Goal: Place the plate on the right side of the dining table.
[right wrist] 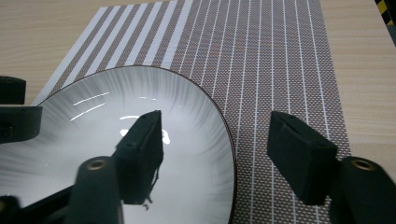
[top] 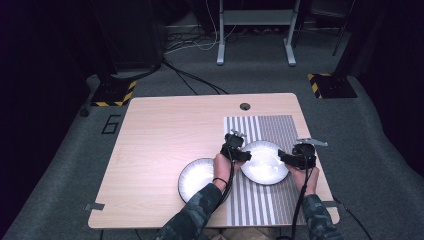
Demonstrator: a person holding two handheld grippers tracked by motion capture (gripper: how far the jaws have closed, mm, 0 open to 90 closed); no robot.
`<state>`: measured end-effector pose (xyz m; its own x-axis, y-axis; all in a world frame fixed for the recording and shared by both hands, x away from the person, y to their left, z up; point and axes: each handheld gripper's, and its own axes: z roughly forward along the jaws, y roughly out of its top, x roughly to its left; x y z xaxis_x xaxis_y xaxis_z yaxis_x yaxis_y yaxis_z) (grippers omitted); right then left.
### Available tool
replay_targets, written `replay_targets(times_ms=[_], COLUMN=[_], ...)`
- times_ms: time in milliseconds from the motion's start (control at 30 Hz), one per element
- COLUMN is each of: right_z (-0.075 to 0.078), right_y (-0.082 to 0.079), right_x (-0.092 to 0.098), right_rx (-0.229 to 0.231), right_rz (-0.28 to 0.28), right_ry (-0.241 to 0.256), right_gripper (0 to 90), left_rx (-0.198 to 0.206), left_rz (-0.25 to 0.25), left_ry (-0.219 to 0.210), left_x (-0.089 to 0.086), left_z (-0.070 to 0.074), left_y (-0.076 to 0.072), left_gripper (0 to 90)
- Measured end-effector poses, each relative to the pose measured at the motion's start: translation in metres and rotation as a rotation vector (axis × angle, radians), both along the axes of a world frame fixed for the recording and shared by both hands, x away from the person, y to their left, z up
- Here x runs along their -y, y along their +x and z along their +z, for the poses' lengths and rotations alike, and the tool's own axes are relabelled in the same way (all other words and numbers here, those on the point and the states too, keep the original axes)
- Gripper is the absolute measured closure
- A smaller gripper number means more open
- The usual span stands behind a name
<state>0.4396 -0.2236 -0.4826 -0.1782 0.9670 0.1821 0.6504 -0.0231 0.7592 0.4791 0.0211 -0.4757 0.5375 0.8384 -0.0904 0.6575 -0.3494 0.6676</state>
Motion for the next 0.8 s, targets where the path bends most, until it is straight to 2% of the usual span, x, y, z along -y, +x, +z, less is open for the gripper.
replay_targets(times_ms=[133,300,433,567,633,800], right_z=[0.005,0.012,0.018,0.024,0.025,0.027], right_y=[-0.005,-0.011,-0.015,-0.021,-0.023,-0.030], right_x=[-0.003,-0.007,-0.009,-0.012,-0.013,-0.012], right_rx=[-0.001,-0.008,-0.001,0.009,0.011,0.010], right_rz=[0.050,0.086,0.110,0.130,0.138,0.150], right_ry=[-0.018,-0.022,-0.024,-0.036,-0.031,-0.036], right_gripper=[17.4,9.7,5.7,3.2,2.0,0.3], left_rx=[0.011,0.026,0.031,0.037,0.041,0.067], left_rz=[-0.015,-0.038,-0.044,-0.056,-0.049,-0.041], left_ry=[-0.033,-0.063,-0.091,-0.085,-0.102,-0.102], left_x=[-0.009,-0.021,-0.032,-0.045,-0.053,-0.076], left_z=[0.008,0.017,0.022,0.023,0.023,0.022], left_y=[-0.005,-0.013,-0.020,-0.030,-0.034,-0.043], left_gripper=[31.5,25.4,21.5,19.4,18.7,17.0])
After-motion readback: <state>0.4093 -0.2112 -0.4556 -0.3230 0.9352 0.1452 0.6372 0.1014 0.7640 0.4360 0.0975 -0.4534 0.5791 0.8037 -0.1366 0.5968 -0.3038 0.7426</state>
